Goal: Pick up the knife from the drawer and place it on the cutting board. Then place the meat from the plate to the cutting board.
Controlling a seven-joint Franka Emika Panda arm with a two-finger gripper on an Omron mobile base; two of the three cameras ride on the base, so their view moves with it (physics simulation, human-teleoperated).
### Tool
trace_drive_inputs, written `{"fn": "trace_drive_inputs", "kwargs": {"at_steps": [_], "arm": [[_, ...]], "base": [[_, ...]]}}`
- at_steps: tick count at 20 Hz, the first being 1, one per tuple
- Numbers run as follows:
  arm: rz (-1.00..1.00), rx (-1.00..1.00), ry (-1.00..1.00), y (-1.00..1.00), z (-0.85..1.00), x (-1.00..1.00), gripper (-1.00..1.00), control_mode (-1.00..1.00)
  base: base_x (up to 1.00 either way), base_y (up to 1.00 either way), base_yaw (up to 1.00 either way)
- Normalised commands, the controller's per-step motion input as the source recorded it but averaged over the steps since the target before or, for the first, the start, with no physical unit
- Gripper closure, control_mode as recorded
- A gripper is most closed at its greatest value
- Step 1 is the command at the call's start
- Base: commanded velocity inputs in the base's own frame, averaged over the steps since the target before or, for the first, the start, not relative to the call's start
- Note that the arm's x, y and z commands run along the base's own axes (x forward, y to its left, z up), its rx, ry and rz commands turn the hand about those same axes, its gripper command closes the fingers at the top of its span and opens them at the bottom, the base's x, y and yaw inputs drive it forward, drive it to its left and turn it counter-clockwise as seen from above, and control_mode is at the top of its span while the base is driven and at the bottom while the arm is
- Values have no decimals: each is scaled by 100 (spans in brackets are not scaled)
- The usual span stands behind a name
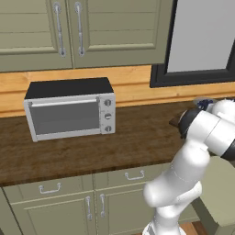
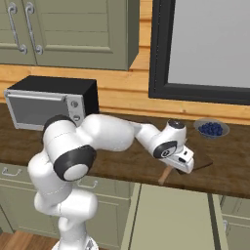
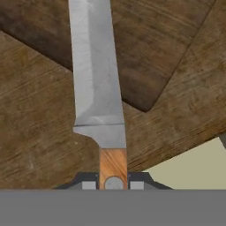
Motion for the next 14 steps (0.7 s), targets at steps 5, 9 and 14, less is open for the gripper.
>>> {"fn": "trace_drive_inputs", "kwargs": {"at_steps": [5,9,14], "arm": [[0,0,0,0,0,62,100,-100],[0,0,-1,0,0,70,100,-100],[0,0,-1,0,0,42,100,-100]], "base": [[0,0,0],[0,0,0],[0,0,0]]}}
